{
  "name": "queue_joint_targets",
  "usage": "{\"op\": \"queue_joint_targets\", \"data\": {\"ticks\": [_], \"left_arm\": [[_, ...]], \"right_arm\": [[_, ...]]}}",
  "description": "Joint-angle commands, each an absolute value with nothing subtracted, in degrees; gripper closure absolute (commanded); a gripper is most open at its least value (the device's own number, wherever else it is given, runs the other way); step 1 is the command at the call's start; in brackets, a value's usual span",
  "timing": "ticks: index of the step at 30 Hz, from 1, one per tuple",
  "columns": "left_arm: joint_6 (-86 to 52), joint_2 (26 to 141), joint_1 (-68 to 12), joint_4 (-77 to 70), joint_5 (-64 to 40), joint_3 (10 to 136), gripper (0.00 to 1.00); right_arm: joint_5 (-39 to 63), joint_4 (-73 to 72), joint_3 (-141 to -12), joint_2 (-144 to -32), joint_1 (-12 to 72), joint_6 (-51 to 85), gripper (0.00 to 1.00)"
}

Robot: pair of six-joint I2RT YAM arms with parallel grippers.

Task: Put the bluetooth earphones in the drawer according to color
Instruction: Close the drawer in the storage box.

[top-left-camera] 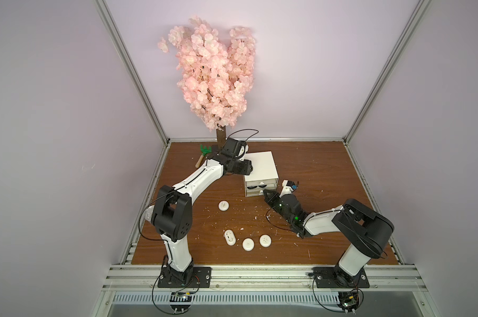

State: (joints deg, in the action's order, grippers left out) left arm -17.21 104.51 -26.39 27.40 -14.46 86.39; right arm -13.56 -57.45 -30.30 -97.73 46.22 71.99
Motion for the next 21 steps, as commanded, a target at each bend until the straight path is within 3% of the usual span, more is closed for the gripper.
{"op": "queue_joint_targets", "data": {"ticks": [1, 21], "left_arm": [[-16.2, 107.3, -28.7, 33.2, -15.8, 85.3, 0.46], [-16.0, 107.0, -28.7, 33.3, -15.8, 83.4, 0.47]], "right_arm": [[-15.0, -61.3, -31.8, -98.5, 45.9, 73.0, 1.0], [-16.4, -71.9, -29.9, -103.1, 45.8, 76.5, 1.0]]}}
